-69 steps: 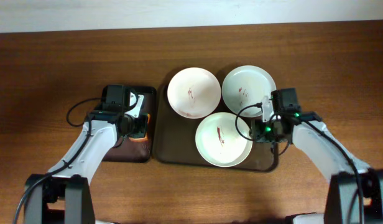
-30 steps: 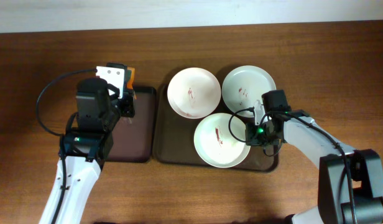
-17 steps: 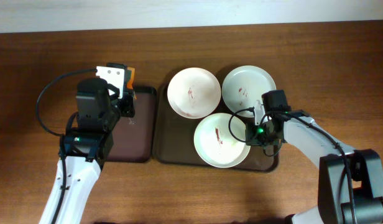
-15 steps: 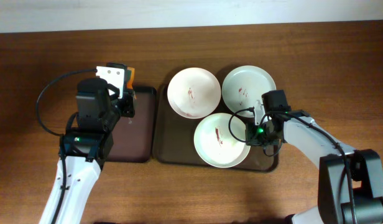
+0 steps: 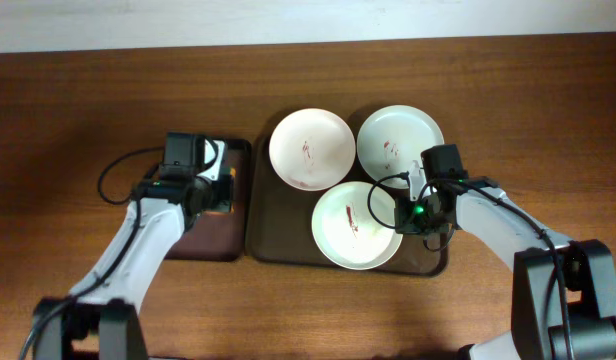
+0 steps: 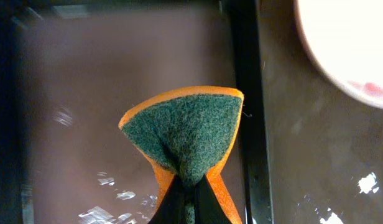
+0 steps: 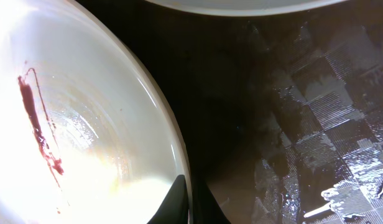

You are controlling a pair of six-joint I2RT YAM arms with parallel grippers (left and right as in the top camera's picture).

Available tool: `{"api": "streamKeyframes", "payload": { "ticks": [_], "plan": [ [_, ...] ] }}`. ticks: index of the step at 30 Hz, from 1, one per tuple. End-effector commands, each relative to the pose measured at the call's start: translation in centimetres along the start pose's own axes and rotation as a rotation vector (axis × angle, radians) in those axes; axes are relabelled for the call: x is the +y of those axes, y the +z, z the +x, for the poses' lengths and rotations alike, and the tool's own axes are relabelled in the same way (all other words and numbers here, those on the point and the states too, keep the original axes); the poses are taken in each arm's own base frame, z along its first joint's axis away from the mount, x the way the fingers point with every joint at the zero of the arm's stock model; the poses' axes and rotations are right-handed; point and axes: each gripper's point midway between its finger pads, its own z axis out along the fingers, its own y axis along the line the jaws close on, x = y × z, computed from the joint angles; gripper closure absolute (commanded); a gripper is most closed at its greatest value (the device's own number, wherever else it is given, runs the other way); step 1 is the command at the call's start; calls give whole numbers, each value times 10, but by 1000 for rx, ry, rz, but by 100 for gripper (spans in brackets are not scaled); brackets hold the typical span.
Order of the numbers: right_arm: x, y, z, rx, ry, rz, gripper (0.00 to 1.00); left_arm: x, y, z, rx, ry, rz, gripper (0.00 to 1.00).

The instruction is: Clean dirty plates on tray and stack at the side

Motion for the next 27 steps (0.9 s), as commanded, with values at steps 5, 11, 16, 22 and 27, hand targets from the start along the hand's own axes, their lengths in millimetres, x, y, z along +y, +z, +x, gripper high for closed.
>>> {"api": "streamKeyframes", "payload": {
  "ticks": [5,11,16,22,27],
  "plan": [
    [2,3,-2,5,-11,4,96,-16,11,5,40,-27,95,100],
    [2,3,-2,4,-11,4,96,-58,-43,-39,-142,33,263,100],
    [2,3,-3,0,-13,3,96,-136,-52,-43,-158,54,476,100],
    [2,3,-3,2,-12,3,96,-240,-33,-23,-54,33,736,100],
    [2,3,-3,2,-12,3,96,-282,-5,11,78,21,817,100]
  ]
}}
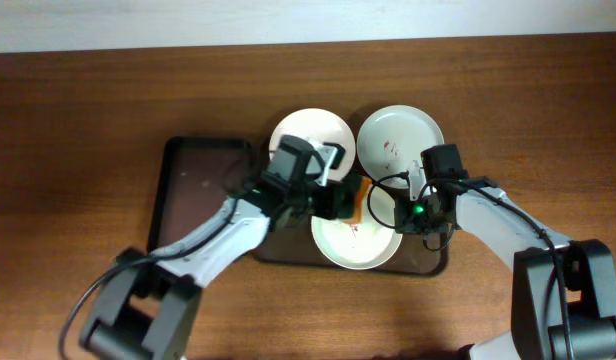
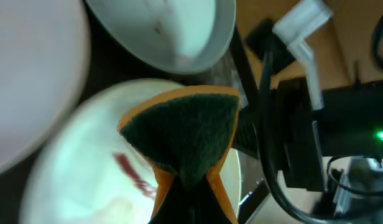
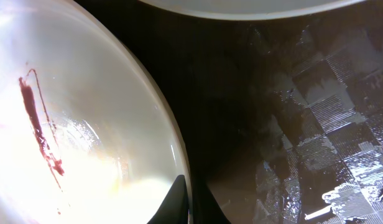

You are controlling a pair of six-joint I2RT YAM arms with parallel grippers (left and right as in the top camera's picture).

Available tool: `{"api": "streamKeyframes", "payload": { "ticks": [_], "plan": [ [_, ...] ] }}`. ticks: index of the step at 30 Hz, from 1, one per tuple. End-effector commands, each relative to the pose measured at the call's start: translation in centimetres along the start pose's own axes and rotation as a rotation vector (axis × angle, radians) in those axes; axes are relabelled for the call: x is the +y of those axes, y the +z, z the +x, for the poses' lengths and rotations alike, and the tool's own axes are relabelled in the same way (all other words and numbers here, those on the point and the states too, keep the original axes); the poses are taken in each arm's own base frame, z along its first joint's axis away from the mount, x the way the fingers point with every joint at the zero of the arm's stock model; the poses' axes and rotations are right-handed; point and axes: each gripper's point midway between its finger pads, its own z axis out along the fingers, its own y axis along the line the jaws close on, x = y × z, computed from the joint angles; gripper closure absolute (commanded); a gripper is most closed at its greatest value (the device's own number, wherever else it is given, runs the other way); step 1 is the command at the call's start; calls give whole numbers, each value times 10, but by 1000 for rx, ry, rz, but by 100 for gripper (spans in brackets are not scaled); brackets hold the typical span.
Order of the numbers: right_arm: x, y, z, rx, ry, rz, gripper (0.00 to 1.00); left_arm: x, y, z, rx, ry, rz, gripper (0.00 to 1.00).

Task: Clean dirty plates on tray and stack at the side
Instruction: 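Scrub the white plate with the sponge held in the left gripper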

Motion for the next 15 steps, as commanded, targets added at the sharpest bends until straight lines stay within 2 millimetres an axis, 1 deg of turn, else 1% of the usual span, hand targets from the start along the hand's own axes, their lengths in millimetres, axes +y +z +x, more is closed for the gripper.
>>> {"api": "streamKeyframes", "payload": {
  "ticks": [1,3,5,10,12,13,15],
  "plan": [
    [2,2,-2,5,-10,5,96,-13,26,23,91,-102,79,100],
    [2,2,-2,5,-10,5,96,-7,36,32,121,-156,71,100],
    [2,2,-2,5,-10,5,96,-5,43,39,151,-168,95,100],
    [2,2,-2,5,-10,5,96,4,54,51,187,-196,90,100],
    [2,2,-2,5,-10,5,96,14,60,58,204,-212,67,100],
    [2,2,-2,5,-10,5,96,17,61,58,198,-213,51,100],
    [2,2,-2,5,-10,5,96,36,62,50,144,-204,-49,100]
  ]
}}
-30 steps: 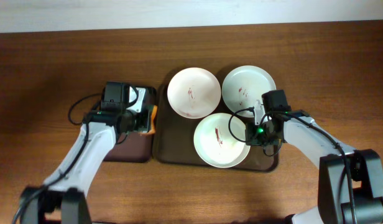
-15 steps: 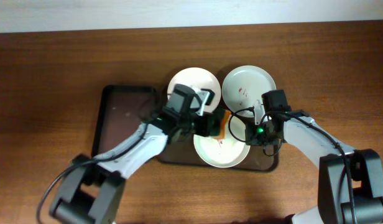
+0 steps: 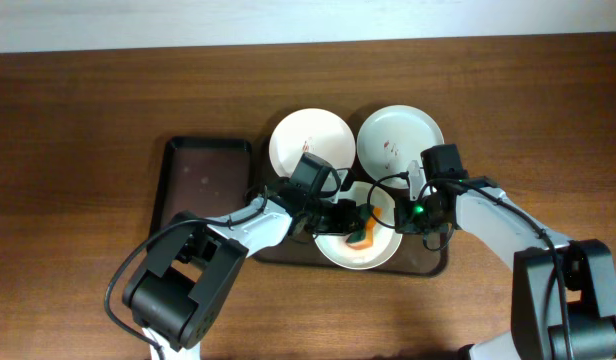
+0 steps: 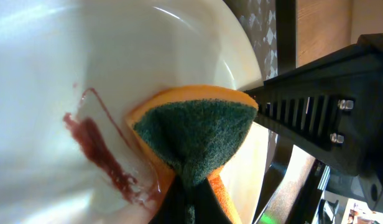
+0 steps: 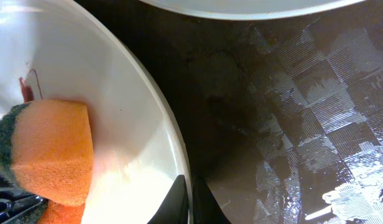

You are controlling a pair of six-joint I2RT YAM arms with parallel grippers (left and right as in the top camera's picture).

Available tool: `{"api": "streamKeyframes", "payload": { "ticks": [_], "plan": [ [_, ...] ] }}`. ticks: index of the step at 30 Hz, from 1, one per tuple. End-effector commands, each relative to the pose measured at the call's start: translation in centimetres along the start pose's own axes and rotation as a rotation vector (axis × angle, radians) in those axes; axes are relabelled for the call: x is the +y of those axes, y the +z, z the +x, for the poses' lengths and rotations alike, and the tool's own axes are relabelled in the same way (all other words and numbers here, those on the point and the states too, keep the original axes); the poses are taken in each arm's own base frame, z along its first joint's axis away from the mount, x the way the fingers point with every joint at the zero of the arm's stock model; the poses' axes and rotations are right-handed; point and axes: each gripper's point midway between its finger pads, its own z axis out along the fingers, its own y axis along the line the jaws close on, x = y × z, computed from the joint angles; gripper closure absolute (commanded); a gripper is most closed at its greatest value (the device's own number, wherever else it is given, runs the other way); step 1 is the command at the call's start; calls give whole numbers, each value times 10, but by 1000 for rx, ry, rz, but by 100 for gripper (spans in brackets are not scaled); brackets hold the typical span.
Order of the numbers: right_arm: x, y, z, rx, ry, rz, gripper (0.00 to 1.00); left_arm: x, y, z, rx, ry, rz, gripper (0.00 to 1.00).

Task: Clean dirty plates on tray and stack at the side
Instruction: 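Scrub the white plate with the sponge held in the left gripper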

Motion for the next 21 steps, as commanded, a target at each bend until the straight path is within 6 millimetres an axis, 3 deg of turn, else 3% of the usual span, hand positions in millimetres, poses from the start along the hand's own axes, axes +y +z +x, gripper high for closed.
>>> {"api": "streamKeyframes", "payload": {
  "ticks": [1,4,8,12,15,16,18,21],
  "plan": [
    [2,2,-2,5,-11,5,96,27,1,-15,-71,-21,-122,100],
    [2,2,-2,5,-11,5,96,47,-12,-29,-118,-24,-173,100],
    [2,2,-2,5,-11,5,96,59,-27,-41,-154,-31,-189,100],
    [2,2,-1,8,-10,6,96,38,-45,-29,-110,50,-200,100],
    [2,2,-1,8,-10,6,95,16,-81,-24,-107,167,-220,100],
    [2,2,-1,8,-10,6,88,13,-94,-28,-130,199,-235,100],
    [2,2,-1,8,-10,6,77,32,-126,-34,-181,177,-372,100],
    [2,2,-1,9,-10,6,75,67,-161,-34,-186,155,-500,100]
  ]
}}
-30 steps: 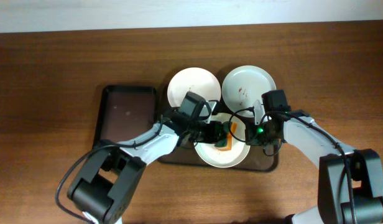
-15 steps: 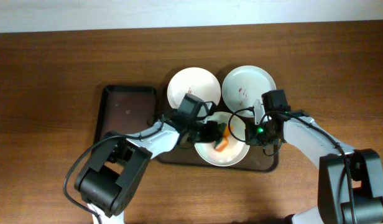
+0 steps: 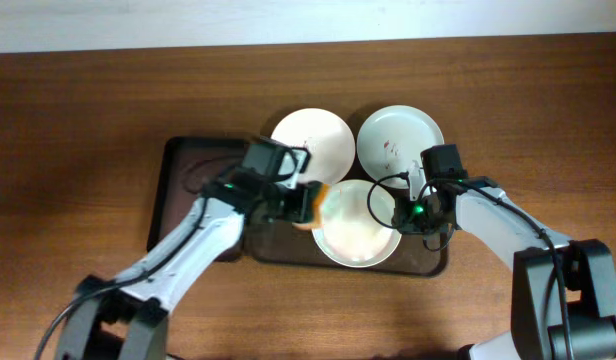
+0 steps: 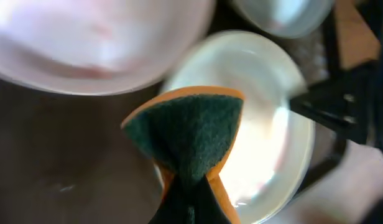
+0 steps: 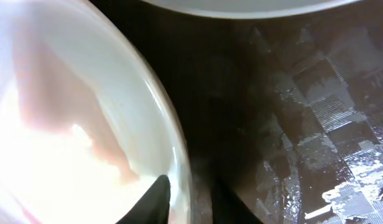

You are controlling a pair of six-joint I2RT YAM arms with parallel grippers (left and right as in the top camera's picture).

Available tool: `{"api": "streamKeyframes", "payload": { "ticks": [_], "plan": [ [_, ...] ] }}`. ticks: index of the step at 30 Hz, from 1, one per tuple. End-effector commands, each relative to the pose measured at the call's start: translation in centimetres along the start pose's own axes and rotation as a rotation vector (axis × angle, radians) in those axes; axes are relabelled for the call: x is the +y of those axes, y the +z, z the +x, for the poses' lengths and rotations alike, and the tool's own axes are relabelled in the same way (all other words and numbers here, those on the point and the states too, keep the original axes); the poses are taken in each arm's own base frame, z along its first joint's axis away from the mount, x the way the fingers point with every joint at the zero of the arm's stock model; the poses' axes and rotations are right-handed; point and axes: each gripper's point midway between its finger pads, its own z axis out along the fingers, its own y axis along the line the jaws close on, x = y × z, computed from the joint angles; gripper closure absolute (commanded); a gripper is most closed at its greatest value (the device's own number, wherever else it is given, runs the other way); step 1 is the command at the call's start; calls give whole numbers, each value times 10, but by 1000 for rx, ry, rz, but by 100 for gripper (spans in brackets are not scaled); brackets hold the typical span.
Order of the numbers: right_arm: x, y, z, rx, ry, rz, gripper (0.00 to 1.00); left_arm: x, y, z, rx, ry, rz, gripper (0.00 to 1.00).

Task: Clean dirty plates on tray and stack at the side
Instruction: 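Scrub the white plate with the sponge held in the left gripper, then return the sponge to the small black tray with the left gripper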

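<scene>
Three white plates sit on the dark tray [image 3: 273,246]. The front plate [image 3: 354,228] shows no red streak, while the back left plate [image 3: 311,148] and back right plate [image 3: 400,140] carry red smears. My left gripper [image 3: 291,203] is shut on an orange sponge [image 4: 185,127] with a green scouring face, held just off the front plate's [image 4: 266,124] left rim. My right gripper [image 5: 188,198] stands astride the front plate's right rim [image 5: 176,155], fingers apart, one inside and one over the tray.
A smaller dark tray [image 3: 183,190] lies to the left of the main tray, partly under my left arm. The brown wooden table [image 3: 88,120] stretches around both trays. The wet tray floor [image 5: 316,124] glistens to the right of the front plate.
The sponge was pressed on the red streak inside the front plate; now it is off the plate at its left rim and the streak is gone. My right fingers, pinched on the rim, now stand apart.
My left gripper held the sponge over the small left tray, then above the front plate, then pressed on its red streak. Now the sponge is at the plate's left side and the plate looks white. My right gripper stayed at the rim, pinching until now.
</scene>
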Motion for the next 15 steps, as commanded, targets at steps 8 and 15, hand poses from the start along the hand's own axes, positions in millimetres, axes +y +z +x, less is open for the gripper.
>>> {"api": "streamKeyframes", "payload": {
  "ticks": [8,15],
  "plan": [
    [1,2,0,10,-10,6,89,138,-57,-10,-38,6,-330,100],
    [1,2,0,10,-10,6,89,175,-57,9,48,19,-487,100]
  ]
}}
